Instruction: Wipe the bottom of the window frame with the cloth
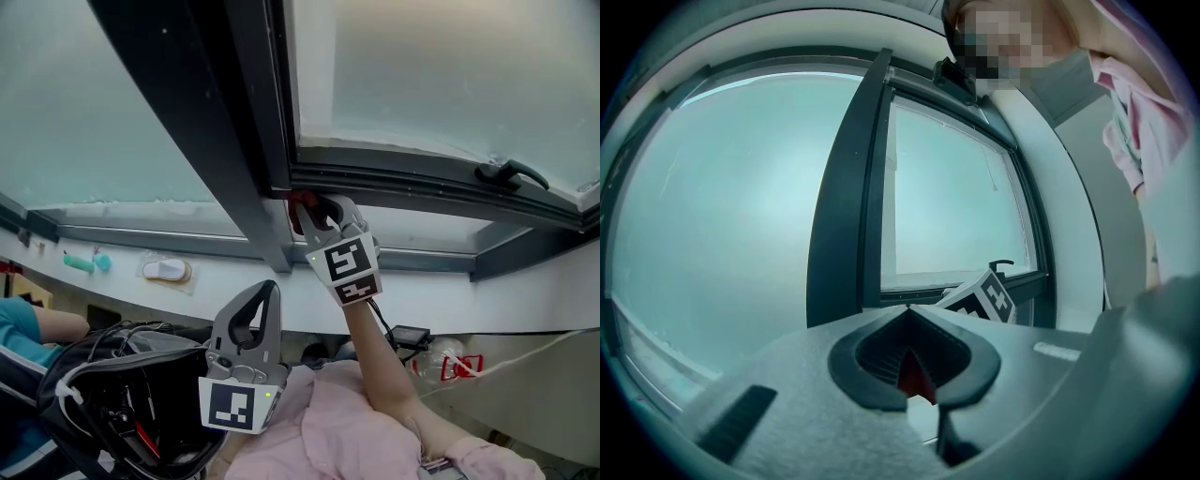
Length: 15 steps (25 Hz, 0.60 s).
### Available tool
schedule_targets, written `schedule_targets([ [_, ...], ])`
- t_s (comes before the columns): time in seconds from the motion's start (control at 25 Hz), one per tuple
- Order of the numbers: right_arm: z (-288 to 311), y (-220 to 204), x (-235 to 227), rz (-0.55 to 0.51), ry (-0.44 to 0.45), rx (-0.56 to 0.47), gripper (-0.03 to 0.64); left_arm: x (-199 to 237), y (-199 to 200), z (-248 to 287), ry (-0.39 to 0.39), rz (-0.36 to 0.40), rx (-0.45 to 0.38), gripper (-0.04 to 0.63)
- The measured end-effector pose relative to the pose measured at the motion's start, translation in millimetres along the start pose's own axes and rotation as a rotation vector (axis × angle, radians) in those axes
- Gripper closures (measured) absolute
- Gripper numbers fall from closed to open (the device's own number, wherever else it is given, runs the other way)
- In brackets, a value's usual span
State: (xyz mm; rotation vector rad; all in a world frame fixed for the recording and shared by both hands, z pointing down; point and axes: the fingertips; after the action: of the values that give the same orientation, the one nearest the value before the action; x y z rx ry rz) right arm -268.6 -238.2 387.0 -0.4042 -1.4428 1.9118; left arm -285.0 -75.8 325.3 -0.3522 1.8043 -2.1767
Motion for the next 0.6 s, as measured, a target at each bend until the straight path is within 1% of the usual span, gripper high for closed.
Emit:
schedule_targets([
  [0.12,6,1,-6,0.004,-0.006,0.003,0.568,4,2,7,-0.001,-0.010,0.001,0.595],
  [0.16,2,0,-8,0.007,-0.007,-0.001,0.568,0,2,5,0.001,-0.013,-0.004,0.595],
  [0.32,-36,-4,-7,0.018,-0.019,-0.027,0.568,-29,0,-17,0.000,0.023,-0.021,0.595],
  [0.6,-29,-7,-23,0.024,-0.042,-0.013,0.566,-23,3,-6,-0.003,0.023,-0.014,0.595],
])
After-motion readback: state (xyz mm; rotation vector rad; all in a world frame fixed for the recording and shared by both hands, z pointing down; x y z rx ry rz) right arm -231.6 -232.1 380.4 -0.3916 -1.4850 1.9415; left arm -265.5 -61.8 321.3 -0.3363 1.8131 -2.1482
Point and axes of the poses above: the fingertips, and each gripper's own axes: z forward along the fingers, x to its left, y out of its top, and after that the axes turned 9 degrees about x, right-handed
